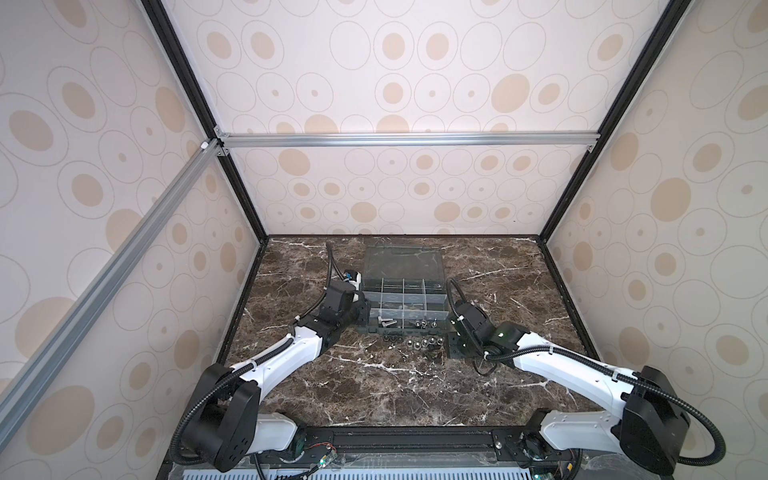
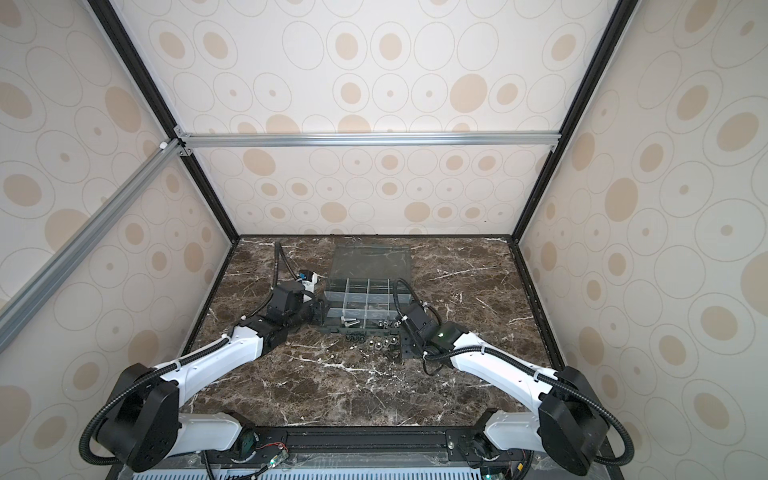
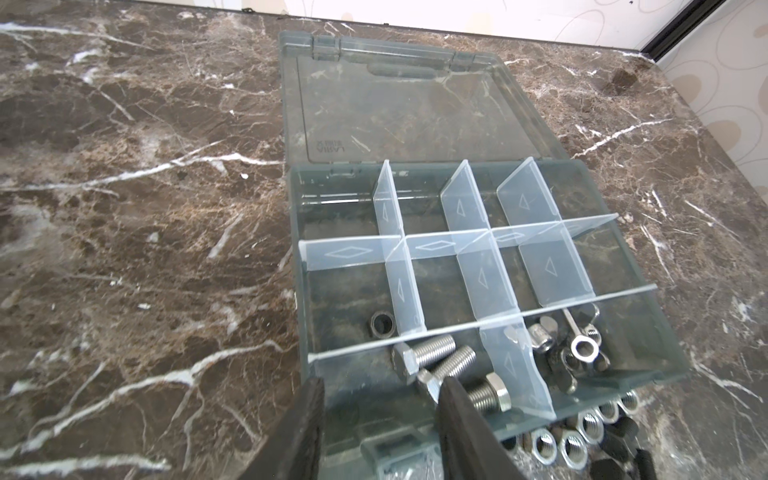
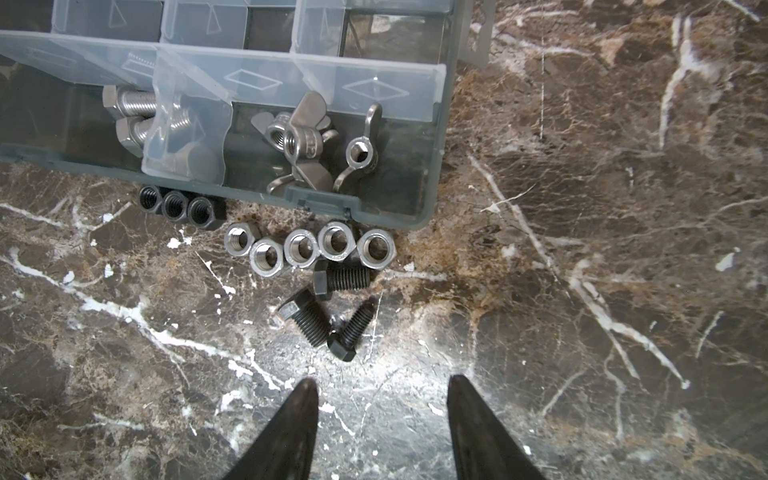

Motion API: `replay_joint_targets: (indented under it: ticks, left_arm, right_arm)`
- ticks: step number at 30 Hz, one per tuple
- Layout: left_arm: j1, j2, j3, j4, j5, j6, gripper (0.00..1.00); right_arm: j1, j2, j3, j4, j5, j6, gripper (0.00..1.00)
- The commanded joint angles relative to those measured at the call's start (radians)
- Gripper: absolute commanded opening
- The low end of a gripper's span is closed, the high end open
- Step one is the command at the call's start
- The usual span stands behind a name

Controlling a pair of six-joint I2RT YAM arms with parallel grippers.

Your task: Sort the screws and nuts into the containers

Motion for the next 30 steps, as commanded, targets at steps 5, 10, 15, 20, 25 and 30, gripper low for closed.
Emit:
replay_joint_targets:
  ticks: [5,10,15,20,25,30]
  left_arm:
    - [0.006,-0.087,-0.05,-0.003,-0.024,-0.03,0.46]
    - [0.006,-0.112,-0.074,-0.018,-0.019,-0.056,0.46]
    - [0.005,-0.166,-0.124,-0.012,-0.03,-0.085,0.46]
    - [0.005,-0.208,-0.162,-0.021,-0.043,-0.099,0.47]
    - [0.005,-0.237,-0.187,-0.033,-0.052,-0.113,0.46]
    - [0.006,-0.282,-0.211,-0.036,-0.088,-0.118,0.47]
  right_arm:
    - [-0.001,0.011,0.022,-0.015,-0.012,0.007,0.53]
    - [-0.001,0.01,0.002,0.022,-0.024,0.008,0.54]
    - [-0.001,0.06,0.031,0.036,-0.053,-0.009,0.54]
    - [0.012,0.121,0.057,0.081,-0.086,-0.011,0.54]
    - [0.047,0.203,0.114,0.088,-0.093,-0.02,0.54]
    - [0.076,0.271,0.171,0.091,-0.103,-0.027,0.54]
